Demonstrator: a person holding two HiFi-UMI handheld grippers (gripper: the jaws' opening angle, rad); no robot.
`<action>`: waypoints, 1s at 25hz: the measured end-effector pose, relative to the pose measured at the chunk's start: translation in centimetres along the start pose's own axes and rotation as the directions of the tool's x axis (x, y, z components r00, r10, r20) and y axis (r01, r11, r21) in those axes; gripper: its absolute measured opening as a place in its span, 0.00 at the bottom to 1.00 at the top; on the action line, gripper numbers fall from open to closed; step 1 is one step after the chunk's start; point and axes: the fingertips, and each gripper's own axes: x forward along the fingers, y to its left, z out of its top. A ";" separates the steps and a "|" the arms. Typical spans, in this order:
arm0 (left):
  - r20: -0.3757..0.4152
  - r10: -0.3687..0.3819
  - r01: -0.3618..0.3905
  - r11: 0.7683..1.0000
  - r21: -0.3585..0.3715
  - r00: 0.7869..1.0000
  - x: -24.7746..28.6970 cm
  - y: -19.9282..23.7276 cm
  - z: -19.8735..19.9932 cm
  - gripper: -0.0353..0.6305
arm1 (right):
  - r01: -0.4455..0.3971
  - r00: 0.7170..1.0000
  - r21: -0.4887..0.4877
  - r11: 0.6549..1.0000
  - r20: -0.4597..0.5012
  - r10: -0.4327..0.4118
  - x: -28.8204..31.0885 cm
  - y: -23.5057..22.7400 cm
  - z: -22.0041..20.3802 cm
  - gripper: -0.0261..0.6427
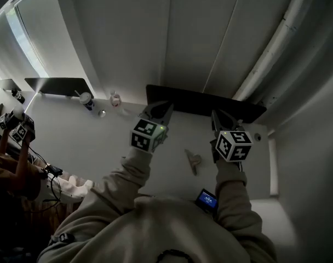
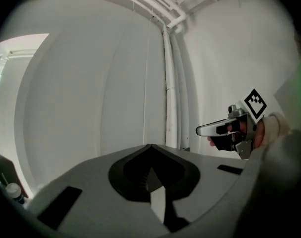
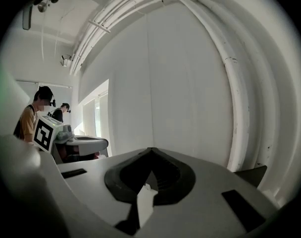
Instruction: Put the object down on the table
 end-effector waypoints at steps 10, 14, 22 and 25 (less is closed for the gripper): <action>0.051 -0.008 0.007 1.000 0.015 0.999 0.8 -0.4 3.8 0.06 | -0.011 0.998 0.029 1.000 0.067 0.009 -0.4 -1.0 3.2 0.06; 0.048 0.012 -0.014 0.999 0.046 0.999 0.2 -0.3 4.2 0.06 | -0.028 0.998 0.028 0.999 0.064 0.026 -0.3 -0.6 3.2 0.06; 0.072 0.017 -0.020 0.999 0.041 0.997 -0.8 -0.2 4.5 0.06 | -0.066 0.996 -0.014 0.998 0.057 0.066 0.4 0.8 3.0 0.06; 0.077 0.022 -0.025 0.999 0.034 0.997 -0.7 0.3 4.7 0.06 | -0.085 0.995 -0.010 0.996 0.052 0.085 1.0 1.1 3.1 0.06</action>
